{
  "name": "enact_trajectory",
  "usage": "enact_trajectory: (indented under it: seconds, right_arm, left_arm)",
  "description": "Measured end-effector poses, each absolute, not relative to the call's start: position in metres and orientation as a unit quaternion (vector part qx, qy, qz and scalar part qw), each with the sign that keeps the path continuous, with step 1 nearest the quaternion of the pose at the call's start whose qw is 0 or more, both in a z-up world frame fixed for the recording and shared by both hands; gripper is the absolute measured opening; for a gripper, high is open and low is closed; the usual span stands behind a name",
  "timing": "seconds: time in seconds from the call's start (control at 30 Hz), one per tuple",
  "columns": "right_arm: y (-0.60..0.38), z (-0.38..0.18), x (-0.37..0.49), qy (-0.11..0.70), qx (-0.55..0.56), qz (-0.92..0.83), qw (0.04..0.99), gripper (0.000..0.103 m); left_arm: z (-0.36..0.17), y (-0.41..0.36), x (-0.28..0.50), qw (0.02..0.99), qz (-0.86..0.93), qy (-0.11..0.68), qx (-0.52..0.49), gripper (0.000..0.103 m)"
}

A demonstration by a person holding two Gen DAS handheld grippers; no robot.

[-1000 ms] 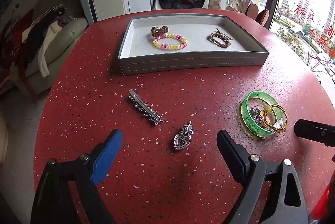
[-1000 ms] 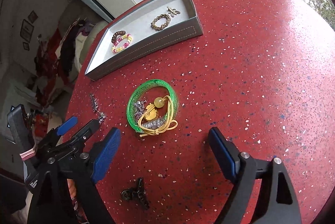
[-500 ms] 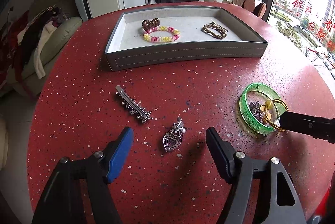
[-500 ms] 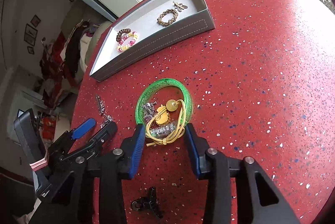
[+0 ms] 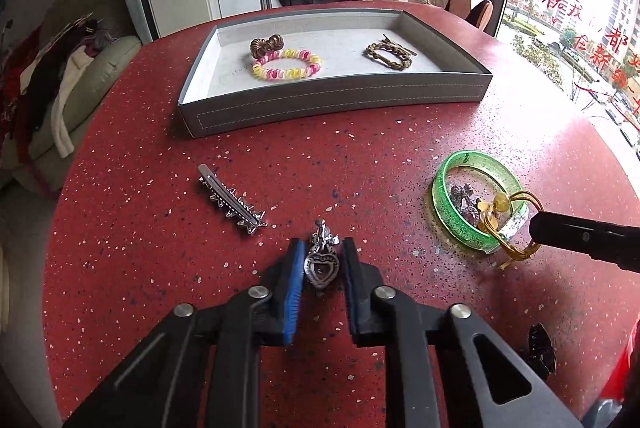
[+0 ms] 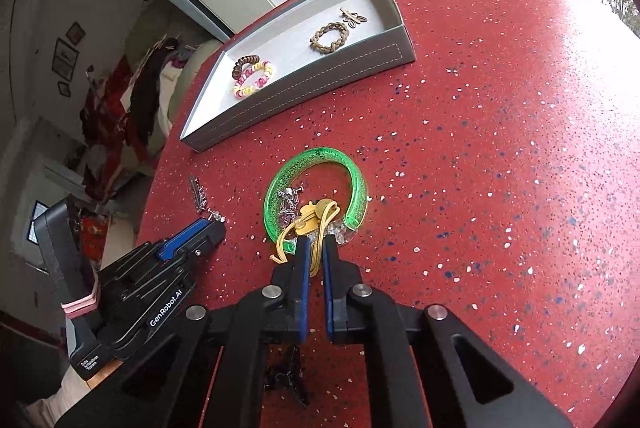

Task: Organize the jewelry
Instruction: 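Grasp the yellow cord on the green bangle with the right tool, then grasp the silver heart pendant with the left tool while the right tool lifts the bangle bundle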

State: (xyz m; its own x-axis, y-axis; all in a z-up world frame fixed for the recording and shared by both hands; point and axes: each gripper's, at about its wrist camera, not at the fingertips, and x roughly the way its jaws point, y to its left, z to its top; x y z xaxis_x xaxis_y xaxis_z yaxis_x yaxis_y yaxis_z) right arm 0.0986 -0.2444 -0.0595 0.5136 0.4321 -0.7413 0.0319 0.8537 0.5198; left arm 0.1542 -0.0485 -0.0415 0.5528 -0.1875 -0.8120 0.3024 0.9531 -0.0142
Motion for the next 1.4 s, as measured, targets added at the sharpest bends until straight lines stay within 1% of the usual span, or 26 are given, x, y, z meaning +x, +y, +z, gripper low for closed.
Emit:
enact_trajectory:
  seconds: [0.5,0.83,1.13,1.4]
  right_arm:
    - [-0.254,-0.025,0.095,0.444,0.262,0.146,0.844,0.006]
    - [-0.262,0.004,0.114,0.426,0.242,0.154,0.858,0.006]
    - [-0.265,0.035,0.152,0.416,0.214,0.163,0.869,0.006]
    - [-0.261,0.047,0.204,0.42,0.201,0.174,0.868,0.006]
  left_arm:
    - [-0.021,-0.024,0.148,0.879,-0.161,0.448,-0.002,0.036]
    - [0.002,-0.013,0.155,0.887,-0.162,0.433,-0.018,0.036]
    - [0.03,-0.01,0.184,0.899,-0.161,0.408,-0.012,0.036]
    - [0.053,-0.015,0.23,0.905,-0.158,0.396,-0.004,0.036]
